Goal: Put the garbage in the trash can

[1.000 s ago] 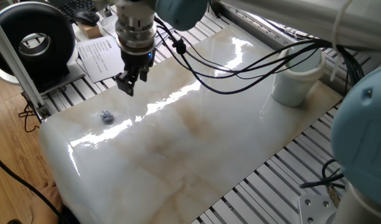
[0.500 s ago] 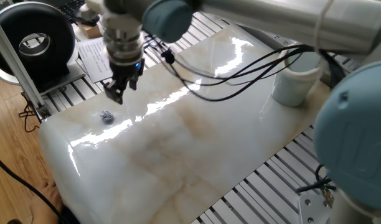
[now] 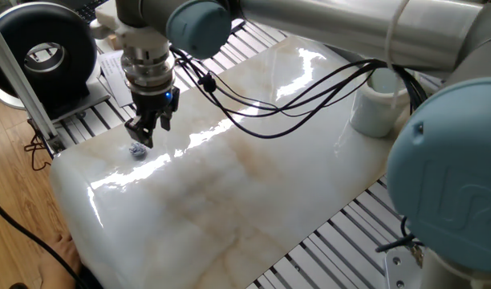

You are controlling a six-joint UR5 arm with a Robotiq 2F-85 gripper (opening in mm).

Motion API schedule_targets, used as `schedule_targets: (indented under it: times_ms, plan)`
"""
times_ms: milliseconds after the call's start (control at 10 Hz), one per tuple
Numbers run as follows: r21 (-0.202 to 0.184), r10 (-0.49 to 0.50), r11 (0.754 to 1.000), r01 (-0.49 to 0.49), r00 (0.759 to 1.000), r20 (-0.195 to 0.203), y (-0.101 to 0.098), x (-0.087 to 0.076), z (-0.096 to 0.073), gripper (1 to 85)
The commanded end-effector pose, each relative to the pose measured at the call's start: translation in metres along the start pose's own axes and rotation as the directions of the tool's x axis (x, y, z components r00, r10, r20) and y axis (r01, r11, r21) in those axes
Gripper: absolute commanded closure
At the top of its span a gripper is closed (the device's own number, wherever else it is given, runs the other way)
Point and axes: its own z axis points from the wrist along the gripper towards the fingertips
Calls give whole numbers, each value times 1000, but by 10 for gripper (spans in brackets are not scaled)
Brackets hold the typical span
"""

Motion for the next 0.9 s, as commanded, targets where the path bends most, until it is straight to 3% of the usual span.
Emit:
schedule_targets:
  times_ms: [0,200,500,700,800]
  plan:
    - [-6,18,1000,-18,1000,4,3,-3,0,307]
    - [-11,2,1000,-2,999,37,9,-19,4,310]
    - [18,15,1000,-16,998,59,4,-35,34,307]
    - [7,55,998,-55,998,7,7,-21,34,317]
    - [5,63,998,-63,998,1,7,-19,34,327]
